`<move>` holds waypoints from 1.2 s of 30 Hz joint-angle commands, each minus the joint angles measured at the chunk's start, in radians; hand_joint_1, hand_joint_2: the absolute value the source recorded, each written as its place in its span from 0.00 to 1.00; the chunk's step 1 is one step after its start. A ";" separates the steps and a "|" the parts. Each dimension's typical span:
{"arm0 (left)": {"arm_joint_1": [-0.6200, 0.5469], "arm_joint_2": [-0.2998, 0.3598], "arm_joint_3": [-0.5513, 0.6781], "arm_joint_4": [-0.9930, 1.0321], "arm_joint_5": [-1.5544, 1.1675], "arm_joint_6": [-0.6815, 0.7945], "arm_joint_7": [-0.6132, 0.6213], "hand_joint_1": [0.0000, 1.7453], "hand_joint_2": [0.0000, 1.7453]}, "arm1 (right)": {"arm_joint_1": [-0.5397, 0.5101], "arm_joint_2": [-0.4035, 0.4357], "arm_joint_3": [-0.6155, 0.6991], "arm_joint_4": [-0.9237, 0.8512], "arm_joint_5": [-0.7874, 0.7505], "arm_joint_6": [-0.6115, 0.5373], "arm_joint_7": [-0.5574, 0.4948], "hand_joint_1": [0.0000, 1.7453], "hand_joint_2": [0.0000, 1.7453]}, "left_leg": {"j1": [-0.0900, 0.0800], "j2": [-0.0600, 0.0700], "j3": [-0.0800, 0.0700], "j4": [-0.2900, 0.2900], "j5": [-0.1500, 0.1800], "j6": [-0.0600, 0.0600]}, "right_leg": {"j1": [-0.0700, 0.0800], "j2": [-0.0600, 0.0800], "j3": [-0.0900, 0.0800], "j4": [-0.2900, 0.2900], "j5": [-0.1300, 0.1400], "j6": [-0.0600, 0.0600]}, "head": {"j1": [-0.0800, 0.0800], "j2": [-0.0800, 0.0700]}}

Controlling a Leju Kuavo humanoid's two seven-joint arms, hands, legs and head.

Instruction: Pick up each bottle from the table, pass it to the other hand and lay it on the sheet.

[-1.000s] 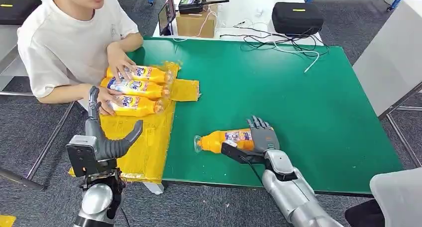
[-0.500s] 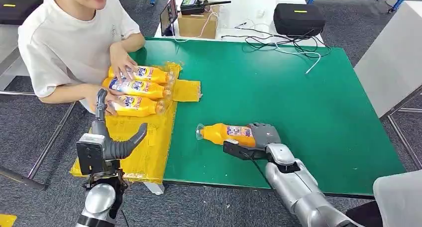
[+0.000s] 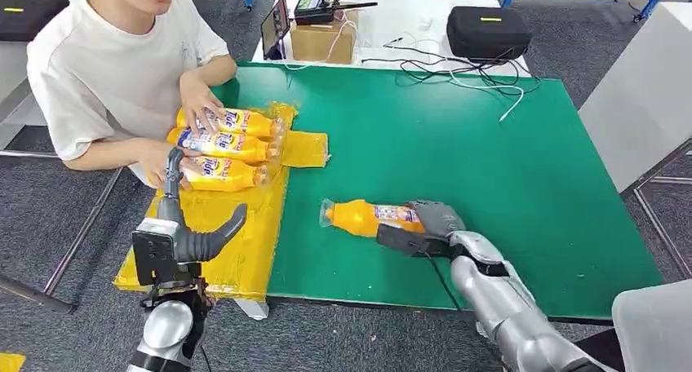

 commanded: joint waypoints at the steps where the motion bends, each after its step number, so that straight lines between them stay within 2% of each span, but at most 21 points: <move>1: 0.022 -0.068 -0.077 0.077 0.284 -0.066 -0.013 0.00 1.00 | 0.195 0.116 -0.116 -0.258 -0.262 -0.158 -0.183 1.00 1.00 | 0.002 0.003 -0.001 -0.001 0.000 -0.002 | 0.002 0.002 -0.002 -0.001 0.001 -0.004 | 0.000 0.000; 2: 0.061 -0.116 -0.122 0.135 0.283 -0.021 -0.065 0.00 1.00 | 0.281 0.183 -0.244 -0.422 -0.475 -0.308 -0.402 1.00 1.00 | 0.002 0.002 -0.001 -0.001 0.000 -0.003 | 0.003 0.001 -0.002 -0.001 0.001 -0.004 | -0.001 0.000; 3: 0.061 -0.097 -0.179 0.190 0.291 -0.001 -0.092 0.00 1.00 | 0.308 0.160 -0.209 -0.499 -0.482 -0.300 -0.353 1.00 1.00 | 0.002 0.001 -0.001 0.000 0.000 -0.002 | 0.003 0.000 -0.002 -0.001 0.000 -0.004 | 0.000 0.000; 4: 0.042 -0.083 -0.254 0.291 0.377 0.048 -0.189 0.00 1.00 | 0.343 0.121 -0.165 -0.600 -0.502 -0.303 -0.287 1.00 1.00 | 0.002 0.001 -0.001 -0.002 0.001 -0.002 | 0.003 0.000 -0.002 -0.001 0.000 -0.003 | 0.000 0.000; 6: 0.031 -0.068 -0.274 0.314 0.413 0.060 -0.216 0.00 1.00 | 0.344 0.110 -0.160 -0.602 -0.509 -0.303 -0.281 1.00 1.00 | 0.001 -0.005 -0.006 -0.002 0.002 -0.002 | 0.002 -0.005 -0.005 -0.001 -0.001 -0.003 | -0.001 0.000; 9: 0.012 -0.037 -0.342 0.331 0.447 0.023 -0.152 0.00 1.00 | 0.348 0.113 -0.168 -0.585 -0.543 -0.312 -0.324 1.00 1.00 | 0.002 -0.009 -0.013 0.000 0.001 -0.001 | 0.003 -0.008 -0.009 0.000 -0.001 -0.002 | 0.000 0.000; 12: -0.017 -0.053 -0.394 0.372 0.419 0.062 -0.225 0.00 1.00 | 0.349 0.138 -0.171 -0.607 -0.579 -0.334 -0.389 1.00 1.00 | 0.001 -0.008 -0.014 0.000 0.002 0.000 | 0.002 -0.008 -0.011 0.000 -0.001 -0.002 | 0.000 0.000; 14: -0.026 -0.041 -0.427 0.339 0.423 0.046 -0.235 0.00 1.00 | 0.346 0.146 -0.149 -0.643 -0.588 -0.341 -0.407 1.00 1.00 | 0.002 -0.005 -0.017 0.001 0.001 -0.001 | 0.002 -0.005 -0.014 0.002 -0.001 -0.003 | -0.001 0.000; 19: 0.011 0.008 -0.445 0.254 0.446 -0.071 -0.166 0.00 1.00 | 0.355 0.144 -0.135 -0.707 -0.628 -0.344 -0.397 1.00 1.00 | 0.001 -0.004 -0.019 0.001 0.001 -0.002 | 0.001 -0.004 -0.016 0.001 0.000 -0.004 | -0.001 0.000; 21: 0.021 0.026 -0.467 0.244 0.453 -0.161 -0.161 0.00 1.00 | 0.351 0.143 -0.115 -0.698 -0.636 -0.313 -0.393 1.00 1.00 | 0.000 -0.004 -0.019 0.000 0.002 -0.001 | 0.000 -0.004 -0.017 0.001 0.000 -0.002 | -0.001 0.000; 22: 0.027 0.028 -0.472 0.249 0.505 -0.270 -0.120 0.00 1.00 | 0.345 0.141 -0.090 -0.679 -0.640 -0.273 -0.386 1.00 1.00 | 0.001 -0.003 -0.018 0.000 0.001 -0.001 | 0.001 -0.003 -0.016 0.001 0.000 -0.003 | -0.001 0.000; 23: 0.027 0.029 -0.481 0.261 0.517 -0.318 -0.100 0.00 1.00 | 0.342 0.143 -0.067 -0.662 -0.640 -0.240 -0.382 1.00 1.00 | 0.001 -0.002 -0.018 0.000 0.001 -0.001 | 0.001 -0.002 -0.016 0.000 0.000 -0.003 | -0.001 0.000; 25: 0.012 0.019 -0.498 0.300 0.471 -0.319 -0.117 0.00 1.00 | 0.325 0.131 0.015 -0.596 -0.602 -0.163 -0.359 1.00 1.00 | 0.001 -0.002 -0.017 0.000 0.001 -0.001 | 0.001 -0.002 -0.016 0.000 0.000 -0.003 | -0.001 0.000; 28: -0.004 -0.002 -0.498 0.319 0.450 -0.340 -0.132 0.00 1.00 | 0.307 0.134 0.127 -0.496 -0.476 -0.179 -0.396 1.00 1.00 | 0.002 -0.001 -0.017 -0.001 0.001 -0.001 | 0.003 -0.001 -0.015 -0.001 0.001 -0.003 | -0.001 0.000; 32: -0.003 -0.010 -0.469 0.262 0.505 -0.368 -0.118 0.00 1.00 | 0.305 0.141 0.233 -0.423 -0.439 -0.150 -0.404 1.00 1.00 | 0.002 -0.002 -0.017 -0.001 0.001 -0.001 | 0.003 -0.002 -0.015 -0.001 0.001 -0.003 | -0.001 0.000; 33: -0.001 -0.009 -0.467 0.251 0.510 -0.375 -0.116 0.00 1.00 | 0.303 0.141 0.247 -0.410 -0.420 -0.161 -0.404 1.00 1.00 | 0.003 -0.003 -0.019 0.000 0.001 -0.001 | 0.003 -0.003 -0.016 0.000 0.001 -0.003 | -0.001 0.000; 34: 0.003 -0.004 -0.466 0.235 0.490 -0.359 -0.121 0.00 1.00 | 0.321 0.168 0.220 -0.398 -0.483 -0.141 -0.406 1.00 1.00 | 0.003 -0.003 -0.019 -0.001 0.001 -0.001 | 0.003 -0.003 -0.017 -0.001 0.001 -0.003 | -0.001 0.000; 36: 0.011 0.000 -0.462 0.220 0.461 -0.325 -0.130 0.00 1.00 | 0.323 0.168 0.235 -0.400 -0.434 -0.203 -0.414 1.00 1.00 | 0.003 -0.002 -0.019 -0.001 0.001 -0.001 | 0.003 -0.003 -0.016 -0.001 0.000 -0.003 | -0.001 0.000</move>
